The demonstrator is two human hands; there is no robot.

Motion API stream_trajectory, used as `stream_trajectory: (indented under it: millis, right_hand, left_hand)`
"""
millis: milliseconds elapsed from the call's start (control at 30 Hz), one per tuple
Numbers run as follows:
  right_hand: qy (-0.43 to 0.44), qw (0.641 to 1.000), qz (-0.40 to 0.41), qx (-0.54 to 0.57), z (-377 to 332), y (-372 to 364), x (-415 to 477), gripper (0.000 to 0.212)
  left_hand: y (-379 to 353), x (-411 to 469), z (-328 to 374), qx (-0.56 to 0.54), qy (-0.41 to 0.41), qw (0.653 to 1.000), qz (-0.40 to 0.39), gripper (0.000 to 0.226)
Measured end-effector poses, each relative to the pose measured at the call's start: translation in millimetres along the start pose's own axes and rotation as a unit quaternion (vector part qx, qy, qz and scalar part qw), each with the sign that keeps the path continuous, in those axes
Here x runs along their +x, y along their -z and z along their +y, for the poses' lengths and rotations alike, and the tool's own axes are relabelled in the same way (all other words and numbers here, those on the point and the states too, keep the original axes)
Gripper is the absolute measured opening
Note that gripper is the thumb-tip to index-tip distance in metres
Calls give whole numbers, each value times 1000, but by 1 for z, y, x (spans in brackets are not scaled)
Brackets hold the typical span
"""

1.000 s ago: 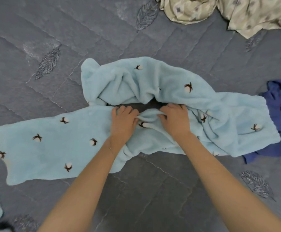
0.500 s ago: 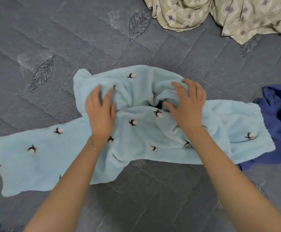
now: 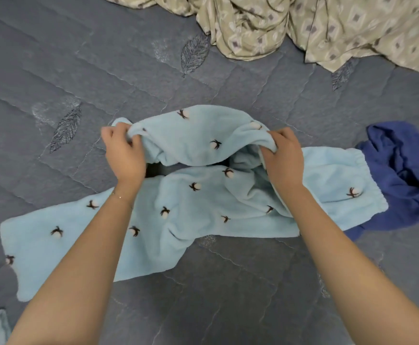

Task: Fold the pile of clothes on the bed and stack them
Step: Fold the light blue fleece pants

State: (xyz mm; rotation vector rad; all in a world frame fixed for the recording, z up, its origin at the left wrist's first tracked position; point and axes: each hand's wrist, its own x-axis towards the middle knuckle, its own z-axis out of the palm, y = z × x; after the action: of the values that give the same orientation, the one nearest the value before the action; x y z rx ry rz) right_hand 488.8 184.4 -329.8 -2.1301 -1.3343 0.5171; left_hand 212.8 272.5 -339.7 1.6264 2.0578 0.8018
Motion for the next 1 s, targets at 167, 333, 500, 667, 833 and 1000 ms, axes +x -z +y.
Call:
stream_trajectory:
  millis: [167,333,500,667,833,1000]
  right_hand:
    - [9,988,77,134,-24,9,-22,10]
    - [1,977,23,212,-38,10,-71,17]
    - [14,987,-133,84,-9,-12,-133,20]
    - [10,934,-342,-106,17,-35,-177,51]
    - [23,954,-288,-82,2,-52,-195,71]
    - [50,973,-222,-28,-35,-70,-200,57]
  left_hand:
    - [55,17,11,-181,-16,966,186,26]
    - [91,-17,-38,-151,0,971,187,25]
    - [114,-87,-114,-69,61,988,128,15]
    - [138,-147,-164,-4,29,999,35,18]
    - [138,-175,-186,34,-35,998,-46,18]
    - [136,-196,-191,93,-148,977,-127,28]
